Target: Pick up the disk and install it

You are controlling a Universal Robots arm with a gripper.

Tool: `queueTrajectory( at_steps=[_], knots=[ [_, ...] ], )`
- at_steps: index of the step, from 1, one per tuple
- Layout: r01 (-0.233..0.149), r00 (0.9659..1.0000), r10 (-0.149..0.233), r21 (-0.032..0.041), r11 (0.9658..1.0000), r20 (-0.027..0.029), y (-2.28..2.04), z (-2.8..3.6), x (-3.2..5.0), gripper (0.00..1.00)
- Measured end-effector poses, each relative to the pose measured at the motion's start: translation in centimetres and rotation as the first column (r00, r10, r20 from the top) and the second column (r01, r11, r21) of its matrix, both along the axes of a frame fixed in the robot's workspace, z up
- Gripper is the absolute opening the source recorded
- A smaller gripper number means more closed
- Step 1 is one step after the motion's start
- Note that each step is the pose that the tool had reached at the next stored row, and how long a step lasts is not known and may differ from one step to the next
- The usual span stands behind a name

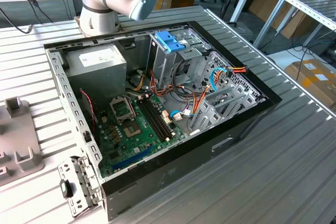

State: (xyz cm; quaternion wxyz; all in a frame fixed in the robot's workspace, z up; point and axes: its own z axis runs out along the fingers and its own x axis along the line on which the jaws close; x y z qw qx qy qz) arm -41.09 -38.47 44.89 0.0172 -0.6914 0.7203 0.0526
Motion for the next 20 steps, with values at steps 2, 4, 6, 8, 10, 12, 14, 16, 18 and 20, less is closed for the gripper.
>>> queueTrajectory(
  at_steps=[2, 4, 6, 8, 10, 12, 14, 16, 18, 20],
  knots=[
    [0.000, 1.0000, 0.000, 0.0000, 1.0000, 0.0000, 0.00, 0.00, 0.01, 0.37],
    [0.000, 1.0000, 0.000, 0.0000, 1.0000, 0.0000, 0.00, -0.01, 0.01, 0.37],
    [0.000, 1.0000, 0.000, 0.0000, 1.0000, 0.0000, -0.01, -0.03, -0.06, 0.37],
    [0.000, 1.0000, 0.000, 0.0000, 1.0000, 0.0000, 0.00, -0.06, -0.12, 0.37],
    [0.000, 1.0000, 0.000, 0.0000, 1.0000, 0.0000, 0.00, -0.09, -0.18, 0.37],
    [0.000, 1.0000, 0.000, -0.0001, 1.0000, -0.0001, 0.00, -0.13, -0.23, 0.37],
    [0.000, 1.0000, 0.000, -0.0001, 1.0000, -0.0001, 0.00, -0.20, -0.27, 0.37],
    [0.000, 1.0000, 0.000, -0.0001, 1.0000, 0.0000, 0.00, -0.30, -0.30, 0.37],
    [0.000, 1.0000, 0.000, -0.0001, 1.0000, -0.0001, 0.00, -0.42, -0.35, 0.37],
    [0.000, 1.0000, 0.000, -0.0001, 1.0000, -0.0001, 0.00, -0.55, -0.44, 0.37]
  ],
)
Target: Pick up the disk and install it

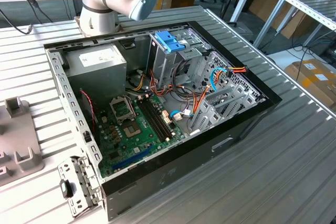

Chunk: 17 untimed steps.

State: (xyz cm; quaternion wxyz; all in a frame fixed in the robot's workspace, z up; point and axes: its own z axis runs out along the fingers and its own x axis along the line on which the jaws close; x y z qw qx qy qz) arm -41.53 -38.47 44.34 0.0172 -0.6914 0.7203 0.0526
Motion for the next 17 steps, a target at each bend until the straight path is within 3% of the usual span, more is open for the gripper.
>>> queueTrajectory(
  at_steps=[6, 17],
  knots=[
    [0.000, 1.0000, 0.000, 0.0001, 1.0000, 0.0001, 0.01, -0.23, -0.28, 0.37],
    [0.000, 1.0000, 0.000, 0.0001, 1.0000, 0.0001, 0.00, -0.58, -1.84, 0.37]
  ],
)
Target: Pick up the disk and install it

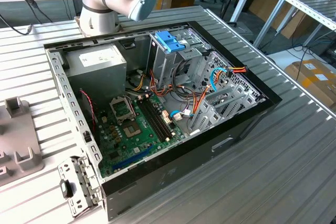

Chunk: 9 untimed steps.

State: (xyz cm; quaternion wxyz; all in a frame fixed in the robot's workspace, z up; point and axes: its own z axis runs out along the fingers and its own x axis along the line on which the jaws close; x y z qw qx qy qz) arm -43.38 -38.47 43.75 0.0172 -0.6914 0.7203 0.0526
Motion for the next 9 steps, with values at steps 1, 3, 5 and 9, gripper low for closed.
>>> queueTrajectory(
  at_steps=[1, 3, 5, 9],
  knots=[
    [0.000, 1.0000, 0.000, 0.0000, 1.0000, 0.0000, 0.00, -0.03, -0.09, 0.37],
    [0.000, 1.0000, 0.000, 0.0000, 1.0000, 0.0001, -0.01, -0.09, -0.23, 0.37],
    [0.000, 1.0000, 0.000, -0.0001, 1.0000, 0.0000, -0.01, -0.18, -0.37, 0.37],
    [0.000, 1.0000, 0.000, -0.0001, 1.0000, -0.0001, -0.02, -0.21, -0.43, 0.37]
  ],
)
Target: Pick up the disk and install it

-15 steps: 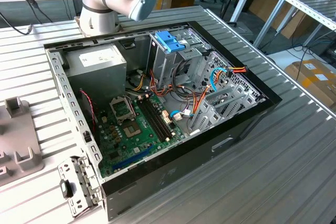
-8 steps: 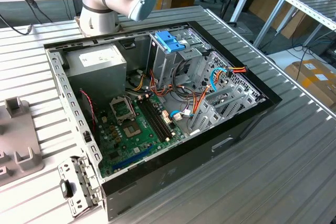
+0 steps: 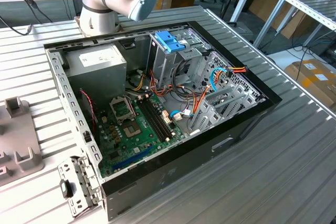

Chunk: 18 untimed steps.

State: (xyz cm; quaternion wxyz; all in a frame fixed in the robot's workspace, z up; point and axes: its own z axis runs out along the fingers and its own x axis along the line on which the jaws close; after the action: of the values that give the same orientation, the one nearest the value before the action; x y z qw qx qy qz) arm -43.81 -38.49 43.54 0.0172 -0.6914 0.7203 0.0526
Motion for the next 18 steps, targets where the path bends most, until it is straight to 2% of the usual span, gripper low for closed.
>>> queueTrajectory(
  at_steps=[3, 7, 14, 18],
  knots=[
    [0.000, 1.0000, 0.000, -0.0034, 1.0000, 0.0002, -0.01, 0.05, 0.00, 0.37],
    [0.000, 1.0000, 0.000, -0.0102, 0.9999, 0.0002, -0.01, 0.48, 0.00, 0.37],
    [0.000, 1.0000, 0.000, -0.0135, 0.9999, 0.0002, -0.01, 1.25, 0.00, 0.37],
    [0.000, 1.0000, 0.000, -0.0137, 0.9999, 0.0001, -0.01, 1.49, 0.00, 0.37]
  ],
)
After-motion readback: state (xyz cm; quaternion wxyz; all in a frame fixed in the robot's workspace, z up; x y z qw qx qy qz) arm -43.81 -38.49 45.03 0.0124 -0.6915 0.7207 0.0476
